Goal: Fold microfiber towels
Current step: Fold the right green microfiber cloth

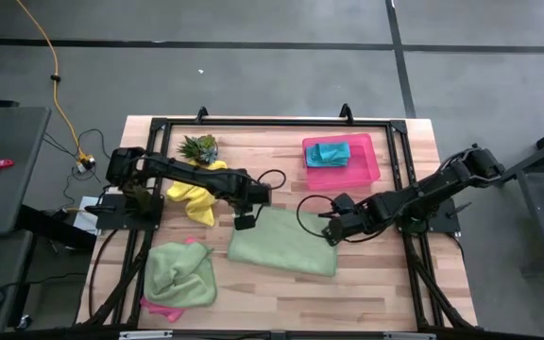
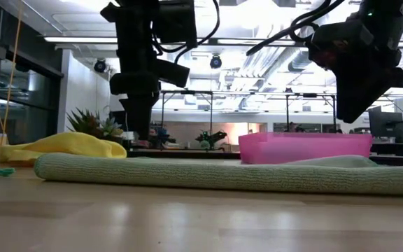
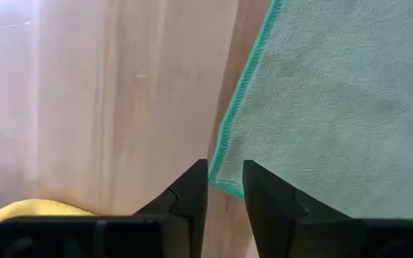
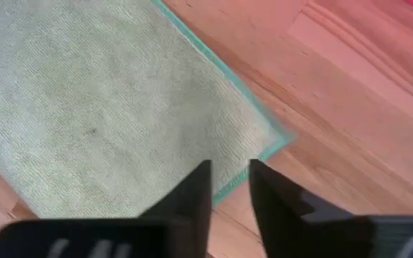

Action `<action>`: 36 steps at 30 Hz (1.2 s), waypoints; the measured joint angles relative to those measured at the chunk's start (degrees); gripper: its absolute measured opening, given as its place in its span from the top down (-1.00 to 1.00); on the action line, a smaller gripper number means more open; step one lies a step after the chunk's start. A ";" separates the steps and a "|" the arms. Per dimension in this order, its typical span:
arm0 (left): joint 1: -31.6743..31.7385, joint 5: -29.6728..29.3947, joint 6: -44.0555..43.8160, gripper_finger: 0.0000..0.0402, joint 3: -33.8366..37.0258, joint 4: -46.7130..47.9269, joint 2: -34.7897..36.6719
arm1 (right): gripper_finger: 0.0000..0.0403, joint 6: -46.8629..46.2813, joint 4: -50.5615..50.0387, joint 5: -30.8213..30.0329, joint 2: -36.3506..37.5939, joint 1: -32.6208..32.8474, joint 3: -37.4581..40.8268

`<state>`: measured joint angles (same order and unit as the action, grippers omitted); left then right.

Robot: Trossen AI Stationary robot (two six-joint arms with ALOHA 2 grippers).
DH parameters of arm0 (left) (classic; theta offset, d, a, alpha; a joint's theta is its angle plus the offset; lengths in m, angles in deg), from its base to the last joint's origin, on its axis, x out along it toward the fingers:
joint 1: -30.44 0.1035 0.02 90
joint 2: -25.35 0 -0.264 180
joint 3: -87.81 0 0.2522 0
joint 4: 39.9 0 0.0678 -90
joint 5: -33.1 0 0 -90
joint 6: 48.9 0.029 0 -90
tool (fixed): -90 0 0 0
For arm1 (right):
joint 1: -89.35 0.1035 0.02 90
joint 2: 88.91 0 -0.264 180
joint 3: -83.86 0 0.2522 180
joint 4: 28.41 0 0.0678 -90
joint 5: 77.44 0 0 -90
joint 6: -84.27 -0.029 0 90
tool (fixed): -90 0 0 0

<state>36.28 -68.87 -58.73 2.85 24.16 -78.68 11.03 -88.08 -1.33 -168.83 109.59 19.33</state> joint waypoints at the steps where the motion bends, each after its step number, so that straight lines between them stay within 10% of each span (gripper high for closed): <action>1: 0.32 0.15 0.50 0.56 0.00 0.04 0.00 | 0.45 0.18 -0.03 -0.75 0.00 -0.01 0.00; 10: 3.42 5.83 5.30 0.44 0.57 -1.38 2.68 | -0.05 5.25 -5.72 -2.59 3.74 -2.41 0.00; 18: 4.28 17.44 0.75 0.44 17.77 -28.59 15.80 | -0.08 -1.78 -14.68 -1.14 10.64 3.68 3.16; 28: 1.78 16.52 -19.97 0.44 37.22 -43.76 27.93 | -0.08 -20.73 12.52 -2.85 25.13 10.94 22.36; 36: 0.29 15.26 -21.52 0.44 39.69 -44.83 26.99 | -0.08 -27.25 14.83 -4.43 24.29 8.91 25.57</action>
<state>36.57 -53.61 -80.25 42.54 -20.67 -51.69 -16.22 -73.25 -5.76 -144.54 118.50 44.91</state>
